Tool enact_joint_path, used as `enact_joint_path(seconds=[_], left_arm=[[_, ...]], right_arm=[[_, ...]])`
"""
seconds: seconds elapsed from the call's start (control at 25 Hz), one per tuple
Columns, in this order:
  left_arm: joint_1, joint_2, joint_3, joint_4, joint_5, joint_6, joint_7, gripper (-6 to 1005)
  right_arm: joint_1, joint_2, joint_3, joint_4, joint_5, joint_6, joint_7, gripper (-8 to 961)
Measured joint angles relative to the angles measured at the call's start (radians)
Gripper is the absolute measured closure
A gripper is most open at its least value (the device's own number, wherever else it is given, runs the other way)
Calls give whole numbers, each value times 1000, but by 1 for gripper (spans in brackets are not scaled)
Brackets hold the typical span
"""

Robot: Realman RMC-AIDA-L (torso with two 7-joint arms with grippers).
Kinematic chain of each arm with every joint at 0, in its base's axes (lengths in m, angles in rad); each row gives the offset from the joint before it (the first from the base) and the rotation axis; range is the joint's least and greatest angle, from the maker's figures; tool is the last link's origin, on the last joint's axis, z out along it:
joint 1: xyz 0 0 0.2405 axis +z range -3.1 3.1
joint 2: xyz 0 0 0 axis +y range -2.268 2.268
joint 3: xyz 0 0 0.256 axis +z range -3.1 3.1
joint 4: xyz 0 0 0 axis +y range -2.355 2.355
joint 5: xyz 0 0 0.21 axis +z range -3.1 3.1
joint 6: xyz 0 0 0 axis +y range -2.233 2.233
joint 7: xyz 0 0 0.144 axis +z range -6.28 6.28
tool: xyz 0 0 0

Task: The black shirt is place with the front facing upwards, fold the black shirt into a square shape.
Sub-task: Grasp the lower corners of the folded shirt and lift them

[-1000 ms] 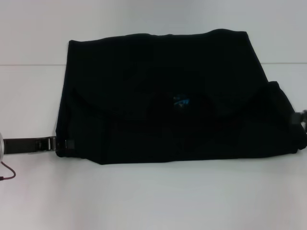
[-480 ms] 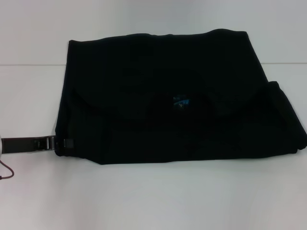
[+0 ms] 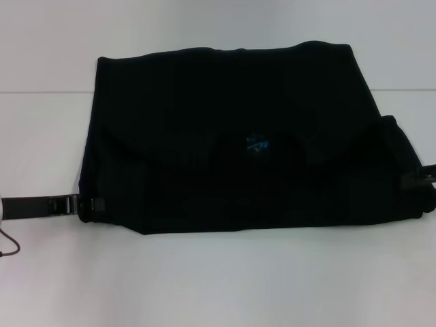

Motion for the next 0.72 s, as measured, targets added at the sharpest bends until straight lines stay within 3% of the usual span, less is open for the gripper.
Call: enact_joint_path(seconds=[0.24,0.48,0.72], left_arm=[[0,-1,-1,0,-1,1,1,964],[-2,-3,-1,-1,-1,0,1,961],[-3,-3,-1,-3,-1,-5,1,957]], right_arm=[[14,13,-30,33,1,45,-10,41],[24,20,-59,29,-1,48,-19,127],[21,25,-87,20,-2,55,-19,351]])
